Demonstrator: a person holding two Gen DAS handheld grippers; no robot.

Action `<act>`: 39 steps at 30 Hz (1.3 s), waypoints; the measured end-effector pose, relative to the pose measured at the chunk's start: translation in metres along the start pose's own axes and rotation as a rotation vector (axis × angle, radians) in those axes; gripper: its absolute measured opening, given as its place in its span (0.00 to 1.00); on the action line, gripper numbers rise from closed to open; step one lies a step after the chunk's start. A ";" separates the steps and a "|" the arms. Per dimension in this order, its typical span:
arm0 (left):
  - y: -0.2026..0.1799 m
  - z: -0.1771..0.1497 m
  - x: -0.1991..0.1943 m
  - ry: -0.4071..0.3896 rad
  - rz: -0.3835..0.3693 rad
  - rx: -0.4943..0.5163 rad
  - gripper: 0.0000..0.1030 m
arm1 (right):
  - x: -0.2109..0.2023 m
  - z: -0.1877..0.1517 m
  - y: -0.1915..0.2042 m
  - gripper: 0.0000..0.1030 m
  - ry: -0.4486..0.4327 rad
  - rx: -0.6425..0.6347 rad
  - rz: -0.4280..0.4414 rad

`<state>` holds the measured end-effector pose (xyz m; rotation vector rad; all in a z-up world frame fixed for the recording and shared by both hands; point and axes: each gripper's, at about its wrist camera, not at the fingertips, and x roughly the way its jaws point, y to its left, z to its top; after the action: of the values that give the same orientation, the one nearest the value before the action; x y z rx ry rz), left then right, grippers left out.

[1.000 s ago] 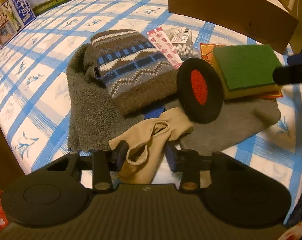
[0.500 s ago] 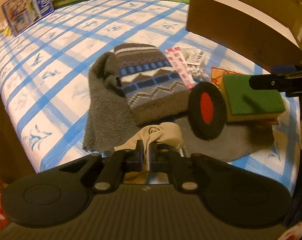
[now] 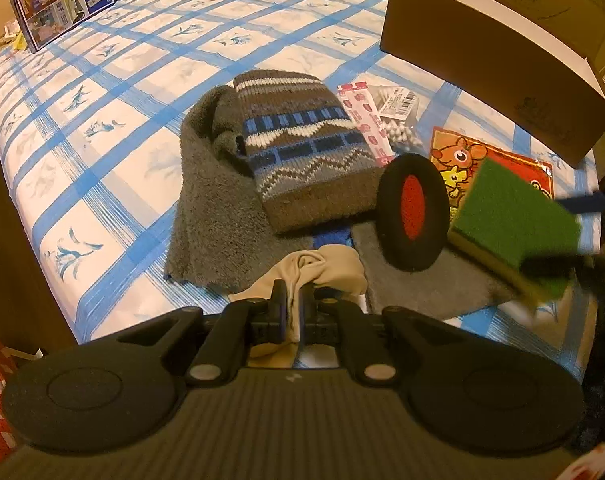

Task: Organize soft objects
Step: 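Grasp the green sponge with the right tool while the left tool lifts the stocking, then carry the beige stocking and green sponge over the brown box with both tools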

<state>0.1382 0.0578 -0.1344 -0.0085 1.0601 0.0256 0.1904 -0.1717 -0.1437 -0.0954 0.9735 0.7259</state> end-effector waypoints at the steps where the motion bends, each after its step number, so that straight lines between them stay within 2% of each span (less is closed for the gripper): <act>1: 0.000 0.000 0.000 0.002 -0.002 -0.002 0.06 | -0.002 -0.004 0.006 0.88 0.017 -0.008 0.004; 6: -0.002 -0.001 -0.001 0.005 -0.010 -0.004 0.06 | -0.010 -0.011 0.025 0.88 -0.003 -0.037 -0.061; 11: -0.004 0.000 -0.002 0.000 -0.013 -0.002 0.06 | 0.007 -0.005 0.035 0.88 0.006 -0.098 -0.140; 13: -0.004 0.000 -0.002 0.000 -0.013 -0.002 0.06 | 0.014 -0.005 0.038 0.86 0.011 -0.142 -0.174; 15: -0.004 0.000 -0.002 0.003 -0.011 -0.003 0.06 | 0.020 -0.005 0.042 0.75 0.013 -0.185 -0.190; 26: -0.008 0.004 -0.013 -0.023 -0.013 0.009 0.06 | 0.027 -0.013 0.048 0.71 0.023 -0.283 -0.254; 30: -0.012 0.010 -0.023 -0.047 -0.018 0.023 0.06 | 0.015 -0.008 0.047 0.70 0.000 -0.249 -0.265; 39: -0.036 0.035 -0.040 -0.100 -0.051 0.089 0.06 | -0.029 0.009 0.026 0.70 -0.030 -0.033 -0.248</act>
<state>0.1500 0.0220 -0.0826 0.0454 0.9600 -0.0668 0.1710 -0.1634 -0.1097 -0.2293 0.9024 0.5140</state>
